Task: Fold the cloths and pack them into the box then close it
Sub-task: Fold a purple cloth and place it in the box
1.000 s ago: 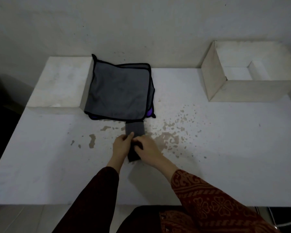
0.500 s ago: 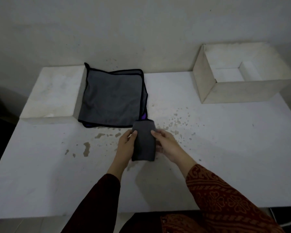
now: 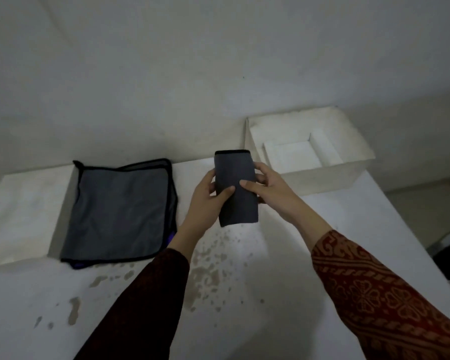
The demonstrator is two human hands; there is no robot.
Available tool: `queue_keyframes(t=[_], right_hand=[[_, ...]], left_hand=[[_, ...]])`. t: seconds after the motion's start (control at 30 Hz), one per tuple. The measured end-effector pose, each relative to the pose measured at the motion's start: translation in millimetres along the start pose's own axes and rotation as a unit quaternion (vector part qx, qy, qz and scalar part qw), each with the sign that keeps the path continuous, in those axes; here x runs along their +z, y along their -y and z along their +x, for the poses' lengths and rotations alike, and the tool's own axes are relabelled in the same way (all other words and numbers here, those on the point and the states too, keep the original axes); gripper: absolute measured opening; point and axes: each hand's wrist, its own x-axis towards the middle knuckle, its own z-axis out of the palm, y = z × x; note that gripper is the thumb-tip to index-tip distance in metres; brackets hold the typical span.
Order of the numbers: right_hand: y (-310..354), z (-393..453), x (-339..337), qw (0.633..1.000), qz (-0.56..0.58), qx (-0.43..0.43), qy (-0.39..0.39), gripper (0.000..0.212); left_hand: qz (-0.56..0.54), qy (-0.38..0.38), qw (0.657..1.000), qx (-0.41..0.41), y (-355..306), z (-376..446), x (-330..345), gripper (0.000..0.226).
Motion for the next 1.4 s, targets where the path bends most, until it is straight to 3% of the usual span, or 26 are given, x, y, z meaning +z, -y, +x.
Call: queue_keyframes(t=[0.23,0.5,0.73,0.9,1.0,1.1,1.13,1.27,1.4], right_hand=[[40,66,-101,0.998,-0.066,-0.002,-0.018,0.045],[16,146,-180,0.989,-0.111,0.098,-0.025,0.050],[-27,194,-208,0.966,-0.165,0.196,-0.023,0.039],[-40,208,-210,0.954,-0.201,0.221,-0.010,0.043],[-41,213,-211,0.943,-0.242,0.226,-0.008,0.038],[-45,214,-210,0.900,-0.401,0.170,0.005,0.030],[-48,213,-210,0.878,-0.458,0.142,0.010,0.036],[-62,206,-211,0.782,-0.611,0.088,0.080,0.096],[-66,207,-211,0.708,-0.674,0.134,0.162,0.101]], left_hand=[[0.030,0.027,0.999,0.021,-33,99,81,0.053],[0.035,0.054,0.994,-0.090,-20,182,149,0.056],[0.101,0.052,0.981,-0.154,21,231,183,0.051],[0.188,0.059,0.972,-0.128,43,250,195,0.032],[0.345,0.077,0.931,-0.092,56,252,193,0.023],[0.473,0.084,0.877,-0.022,60,248,187,0.027],[0.513,0.095,0.853,-0.001,62,248,185,0.033],[0.647,0.205,0.734,0.003,64,250,181,0.078],[0.696,0.237,0.677,-0.022,74,252,183,0.087]])
